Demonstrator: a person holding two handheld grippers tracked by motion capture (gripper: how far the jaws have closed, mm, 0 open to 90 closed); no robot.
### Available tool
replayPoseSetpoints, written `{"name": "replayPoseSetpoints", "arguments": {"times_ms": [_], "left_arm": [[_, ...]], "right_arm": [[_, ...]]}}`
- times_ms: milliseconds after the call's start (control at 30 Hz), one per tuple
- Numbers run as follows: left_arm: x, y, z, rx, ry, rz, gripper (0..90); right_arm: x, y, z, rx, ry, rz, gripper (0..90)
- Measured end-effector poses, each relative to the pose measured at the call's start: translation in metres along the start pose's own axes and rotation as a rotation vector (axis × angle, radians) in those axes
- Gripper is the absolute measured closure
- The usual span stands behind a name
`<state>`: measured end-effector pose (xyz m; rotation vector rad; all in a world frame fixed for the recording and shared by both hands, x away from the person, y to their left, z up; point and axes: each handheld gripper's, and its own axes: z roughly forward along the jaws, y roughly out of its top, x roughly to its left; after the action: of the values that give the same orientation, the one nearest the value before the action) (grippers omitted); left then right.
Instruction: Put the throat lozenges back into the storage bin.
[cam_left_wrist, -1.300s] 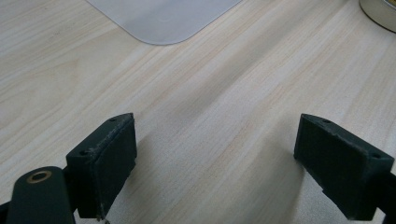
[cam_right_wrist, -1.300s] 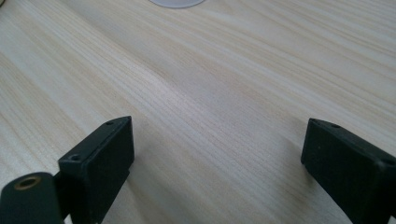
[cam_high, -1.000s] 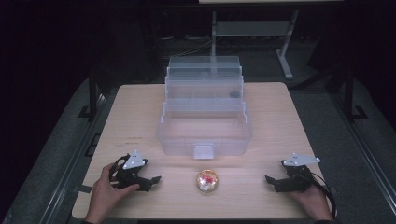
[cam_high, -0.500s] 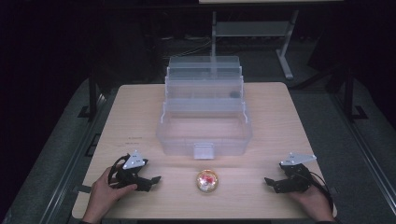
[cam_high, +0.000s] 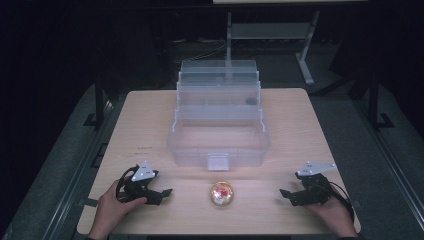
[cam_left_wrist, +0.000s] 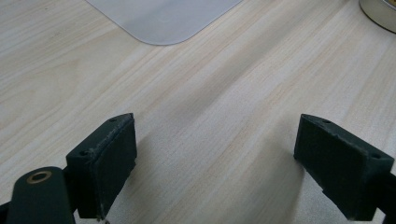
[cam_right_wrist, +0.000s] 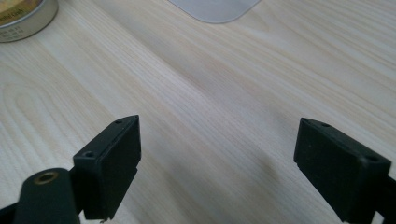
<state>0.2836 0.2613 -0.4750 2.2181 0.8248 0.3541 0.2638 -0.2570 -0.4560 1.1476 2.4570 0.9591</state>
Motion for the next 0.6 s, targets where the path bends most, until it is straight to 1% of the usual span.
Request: {"name": "replayPoseSetpoints", "arguments": {"times_ms": [133,167,267,400,600], "left_arm": [[0.000,0.000,0.000,0.000,0.000,0.000,12.2],[0.000,0.000,0.000,0.001,0.000,0.000,12.2],[0.000,0.000,0.000,0.001,0.000,0.000,12.2],[0.000,0.000,0.000,0.000,0.000,0.001,12.2],[0.000,0.000,0.000,0.000,0.000,0.000,12.2]], "right_arm": [[0.002,0.003,0.000,0.003,0.009,-0.007,14.5],[0.005,0.006,-0.001,0.013,0.018,-0.006,14.5],[0.007,0.009,-0.001,0.016,0.025,-0.018,14.5],[0.013,0.018,-0.001,0.020,0.037,-0.045,14.5],[0.017,0.025,-0.001,0.026,0.048,-0.060,14.5]]}}
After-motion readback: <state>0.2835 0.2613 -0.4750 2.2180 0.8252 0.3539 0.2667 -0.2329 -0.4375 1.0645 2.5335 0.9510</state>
